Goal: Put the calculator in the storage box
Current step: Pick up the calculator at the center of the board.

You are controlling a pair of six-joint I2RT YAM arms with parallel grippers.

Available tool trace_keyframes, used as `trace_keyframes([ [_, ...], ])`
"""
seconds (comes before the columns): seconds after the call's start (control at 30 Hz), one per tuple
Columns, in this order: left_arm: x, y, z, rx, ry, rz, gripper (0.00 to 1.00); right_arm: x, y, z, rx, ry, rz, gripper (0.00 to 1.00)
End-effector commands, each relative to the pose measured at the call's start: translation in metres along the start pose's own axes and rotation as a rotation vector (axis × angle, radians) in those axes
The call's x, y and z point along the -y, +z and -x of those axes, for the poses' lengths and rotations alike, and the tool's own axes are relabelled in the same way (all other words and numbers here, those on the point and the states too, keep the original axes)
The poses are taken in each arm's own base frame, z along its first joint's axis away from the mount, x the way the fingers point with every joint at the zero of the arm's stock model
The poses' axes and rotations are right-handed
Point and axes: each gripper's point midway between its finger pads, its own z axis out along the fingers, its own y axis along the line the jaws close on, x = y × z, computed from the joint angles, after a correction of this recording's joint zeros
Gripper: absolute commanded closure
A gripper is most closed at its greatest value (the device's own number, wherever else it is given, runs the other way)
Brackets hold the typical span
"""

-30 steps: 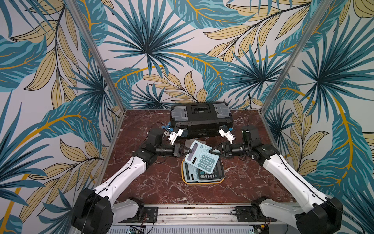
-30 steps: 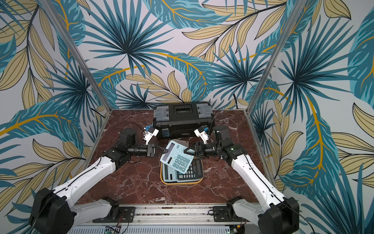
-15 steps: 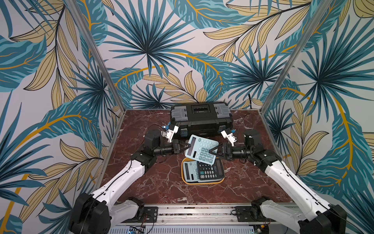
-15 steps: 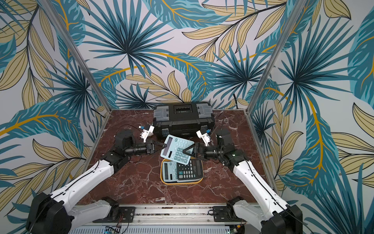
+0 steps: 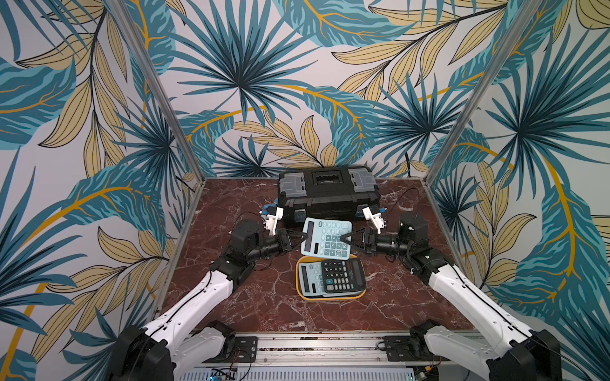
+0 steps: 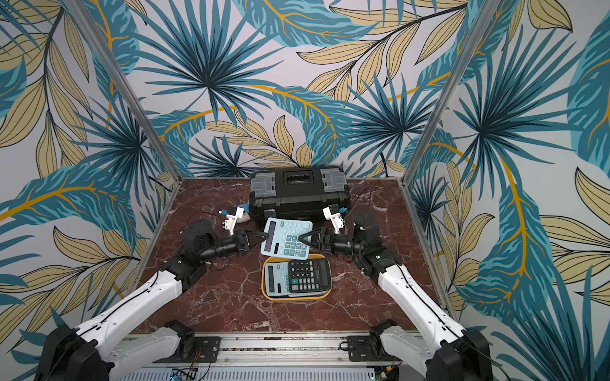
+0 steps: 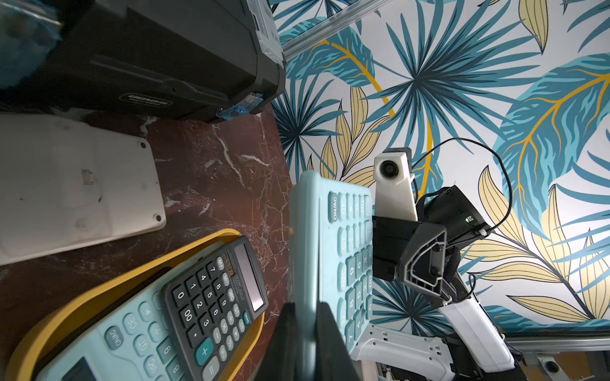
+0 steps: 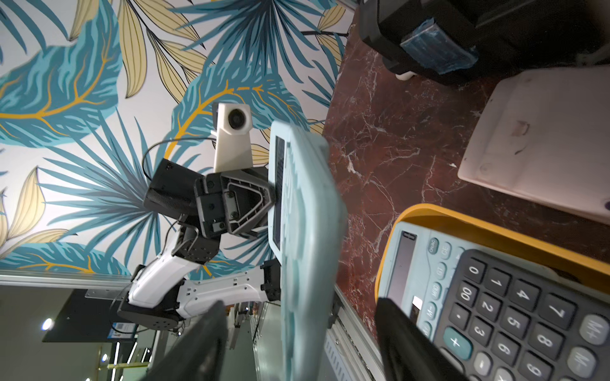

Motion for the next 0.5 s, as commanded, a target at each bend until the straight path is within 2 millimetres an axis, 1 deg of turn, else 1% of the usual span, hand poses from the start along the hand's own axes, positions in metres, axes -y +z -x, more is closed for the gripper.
trace_keyframes([
  [0.0, 0.0061, -0.0021, 0.0004, 0.020, 0.018, -0.027, 1.00, -0.0024, 0.0044, 0.0027, 0.006, 0.017, 0.045, 0.42],
  [0.2, 0.0050, -0.0006, 0.0006, 0.020, 0.016, -0.024, 1.00, -0.0018, 0.0049, 0.0022, 0.005, 0.021, 0.048, 0.56],
  [0.27, 0.0049, 0.0003, 0.0001, 0.019, 0.016, -0.024, 1.00, -0.0016, 0.0048, 0.0016, 0.003, 0.022, 0.048, 0.65],
  [0.37, 0.0044, 0.0008, -0.0001, 0.019, 0.014, -0.022, 1.00, 0.0000, 0.0055, 0.0015, 0.002, 0.027, 0.044, 0.74],
  [0.47, 0.0037, 0.0011, -0.0008, 0.017, 0.016, -0.019, 1.00, -0.0006, 0.0057, 0.0021, 0.002, 0.025, 0.046, 0.81],
])
